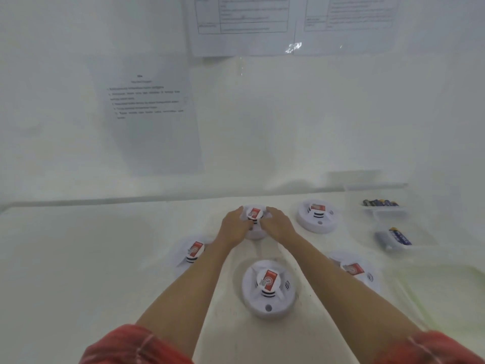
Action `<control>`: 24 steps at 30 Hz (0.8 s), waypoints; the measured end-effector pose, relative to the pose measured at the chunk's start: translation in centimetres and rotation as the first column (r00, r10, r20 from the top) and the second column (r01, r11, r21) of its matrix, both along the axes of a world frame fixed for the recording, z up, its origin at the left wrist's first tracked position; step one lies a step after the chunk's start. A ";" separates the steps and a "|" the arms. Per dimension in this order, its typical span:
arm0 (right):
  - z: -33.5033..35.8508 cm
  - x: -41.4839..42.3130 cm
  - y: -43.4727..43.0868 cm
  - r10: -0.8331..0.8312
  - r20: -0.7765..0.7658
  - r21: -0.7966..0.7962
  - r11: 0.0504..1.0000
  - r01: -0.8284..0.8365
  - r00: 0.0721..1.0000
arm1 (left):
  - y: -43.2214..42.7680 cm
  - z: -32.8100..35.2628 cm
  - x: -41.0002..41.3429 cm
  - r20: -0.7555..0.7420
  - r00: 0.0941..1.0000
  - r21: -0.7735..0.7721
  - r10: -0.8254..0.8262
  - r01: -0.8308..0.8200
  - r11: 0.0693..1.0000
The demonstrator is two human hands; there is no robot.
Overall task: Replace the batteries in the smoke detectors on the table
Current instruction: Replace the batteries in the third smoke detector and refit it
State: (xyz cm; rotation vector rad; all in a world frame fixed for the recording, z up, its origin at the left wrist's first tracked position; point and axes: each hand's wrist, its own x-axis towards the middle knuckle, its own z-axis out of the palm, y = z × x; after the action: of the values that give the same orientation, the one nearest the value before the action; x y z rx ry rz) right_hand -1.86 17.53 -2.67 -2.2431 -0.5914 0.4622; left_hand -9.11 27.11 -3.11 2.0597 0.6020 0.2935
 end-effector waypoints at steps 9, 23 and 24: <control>4.2 1.1 -1.8 -0.125 -0.114 0.398 0.903 0.160 0.986 | -1.6 3.6 1.7 0.211 0.977 -0.053 -0.019 0.031 0.998; 10.8 7.7 -15.7 -0.049 0.148 0.565 0.824 -0.044 0.988 | -12.8 8.8 10.4 0.422 0.907 -0.810 -0.006 0.380 0.447; 10.7 8.4 -16.9 -0.051 0.170 0.544 0.837 -0.051 0.984 | -13.9 8.8 11.1 0.427 0.904 -0.833 -0.002 0.394 0.388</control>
State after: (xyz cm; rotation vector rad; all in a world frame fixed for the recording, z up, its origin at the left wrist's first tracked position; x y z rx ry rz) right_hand 6.57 0.63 8.00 -1.7358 -0.7123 0.0659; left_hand 2.03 13.23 5.70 0.9090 0.1587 0.1252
